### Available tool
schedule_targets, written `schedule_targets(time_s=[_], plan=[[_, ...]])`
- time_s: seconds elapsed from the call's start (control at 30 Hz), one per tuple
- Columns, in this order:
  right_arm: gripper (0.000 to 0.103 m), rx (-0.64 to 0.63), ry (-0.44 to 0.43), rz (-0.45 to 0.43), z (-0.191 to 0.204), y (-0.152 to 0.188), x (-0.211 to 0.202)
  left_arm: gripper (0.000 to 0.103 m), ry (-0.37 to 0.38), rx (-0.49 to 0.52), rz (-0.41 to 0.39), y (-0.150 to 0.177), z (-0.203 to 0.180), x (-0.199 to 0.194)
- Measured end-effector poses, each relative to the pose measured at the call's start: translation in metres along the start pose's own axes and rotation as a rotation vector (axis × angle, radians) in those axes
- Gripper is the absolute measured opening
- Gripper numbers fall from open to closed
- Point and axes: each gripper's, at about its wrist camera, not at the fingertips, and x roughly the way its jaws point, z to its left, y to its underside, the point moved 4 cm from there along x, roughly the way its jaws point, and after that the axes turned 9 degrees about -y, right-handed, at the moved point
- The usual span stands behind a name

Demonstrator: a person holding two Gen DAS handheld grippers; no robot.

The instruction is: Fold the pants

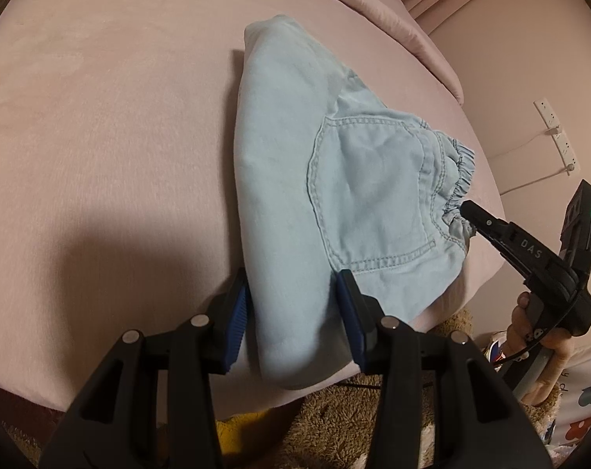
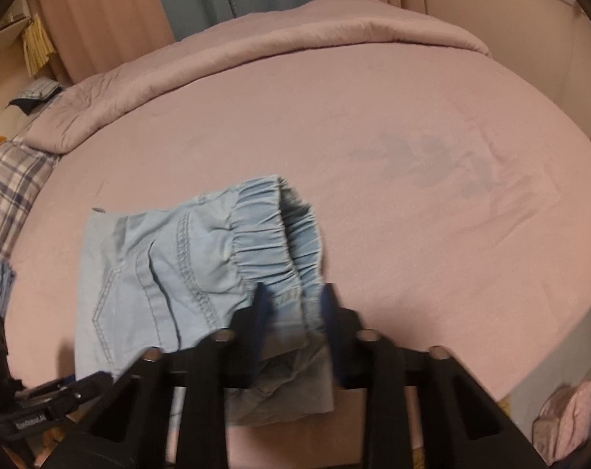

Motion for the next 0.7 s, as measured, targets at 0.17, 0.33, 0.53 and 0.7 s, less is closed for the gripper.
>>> schedule_targets(time_s=[0.17, 0.33, 0.53, 0.7], plan=[[0.018, 0.015, -0.037, 0.009, -0.005, 0.002, -0.004, 0.045, -0.005, 0.011, 0.001, 0.003, -0.003, 0.0], [0.018, 0.034, -0.033, 0.023, -0.009, 0.007, 0.0, 0.045, -0.004, 0.024, 0.005, 0.008, -0.004, -0.001], [0.018, 0.058, -0.028, 0.011, -0.01, 0.011, -0.001, 0.045, 0.014, 0.011, 0.022, 0.013, -0.004, -0.001], [0.018, 0.067, -0.031, 0.014, -0.01, 0.013, -0.002, 0.046, 0.018, 0.016, 0.037, 0.017, -0.007, -0.003]])
